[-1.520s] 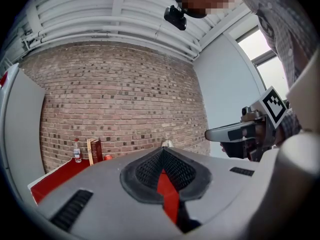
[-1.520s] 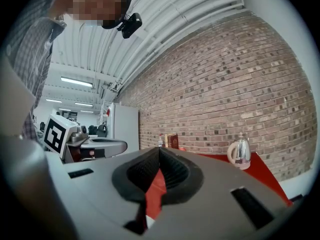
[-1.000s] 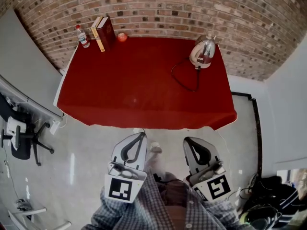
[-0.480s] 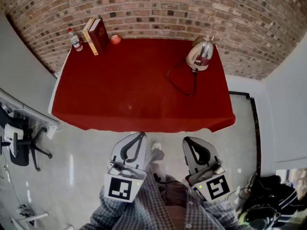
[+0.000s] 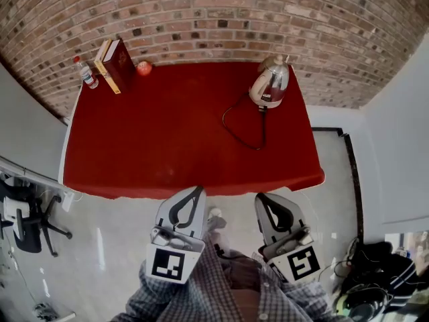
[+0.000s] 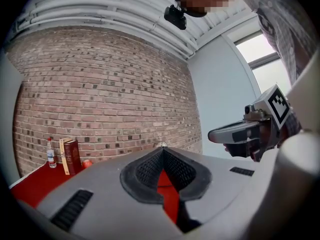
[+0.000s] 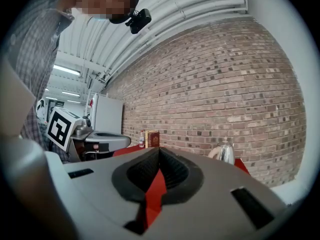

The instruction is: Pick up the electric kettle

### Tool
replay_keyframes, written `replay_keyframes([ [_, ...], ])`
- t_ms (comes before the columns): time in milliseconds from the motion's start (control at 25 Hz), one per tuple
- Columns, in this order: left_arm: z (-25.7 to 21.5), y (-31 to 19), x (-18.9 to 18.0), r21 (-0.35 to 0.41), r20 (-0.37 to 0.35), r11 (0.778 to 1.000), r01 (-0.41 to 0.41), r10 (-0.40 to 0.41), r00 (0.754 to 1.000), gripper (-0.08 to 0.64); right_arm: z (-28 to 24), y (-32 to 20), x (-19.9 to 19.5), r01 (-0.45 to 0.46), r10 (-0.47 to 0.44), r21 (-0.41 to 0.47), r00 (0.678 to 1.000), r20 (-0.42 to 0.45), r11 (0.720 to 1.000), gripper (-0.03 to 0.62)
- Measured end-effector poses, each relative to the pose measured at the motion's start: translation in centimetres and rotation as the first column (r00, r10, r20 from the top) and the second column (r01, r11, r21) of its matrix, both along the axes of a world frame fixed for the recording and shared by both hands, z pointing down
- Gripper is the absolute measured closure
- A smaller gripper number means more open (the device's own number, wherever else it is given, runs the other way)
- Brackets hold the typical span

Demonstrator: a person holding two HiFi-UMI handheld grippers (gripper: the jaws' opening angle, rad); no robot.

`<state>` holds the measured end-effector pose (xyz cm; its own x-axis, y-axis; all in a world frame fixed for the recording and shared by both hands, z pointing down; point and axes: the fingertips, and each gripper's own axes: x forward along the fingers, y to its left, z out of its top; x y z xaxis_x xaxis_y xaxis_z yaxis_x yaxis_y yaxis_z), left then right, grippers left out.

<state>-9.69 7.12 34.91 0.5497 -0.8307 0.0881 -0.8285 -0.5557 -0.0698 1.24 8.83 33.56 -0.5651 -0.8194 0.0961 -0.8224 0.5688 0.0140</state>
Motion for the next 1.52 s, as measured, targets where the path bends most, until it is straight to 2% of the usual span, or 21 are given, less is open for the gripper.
replay_keyframes([
  [600, -1.3, -9.3, 1.4, 0.006, -0.018, 0.996, -0.087, 0.088, 0.996, 0.552, -1.4, -8.0, 2.1, -0.110, 0.110, 0.013, 0.994, -0.005, 0.994, 0.586],
  [800, -0.9, -11.9, 2.1, 0.009, 0.004, 0.992, -0.129, 0.129, 0.992, 0.554, -1.2, -10.7, 2.4, -0.131, 0.131, 0.008, 0.991, -0.034, 0.991, 0.586],
  [1080, 0.0, -15.6, 1.9, -0.020, -0.043, 0.988, -0.152, 0.151, 0.988, 0.554, -0.4, -13.6, 2.4, -0.177, 0.178, 0.007, 0.984, -0.035, 0.984, 0.586],
  [1520, 0.2, -17.2, 2.7, -0.018, -0.047, 0.980, -0.200, 0.199, 0.979, 0.552, -0.3, -14.7, 3.5, -0.240, 0.240, 0.000, 0.969, -0.055, 0.971, 0.586],
])
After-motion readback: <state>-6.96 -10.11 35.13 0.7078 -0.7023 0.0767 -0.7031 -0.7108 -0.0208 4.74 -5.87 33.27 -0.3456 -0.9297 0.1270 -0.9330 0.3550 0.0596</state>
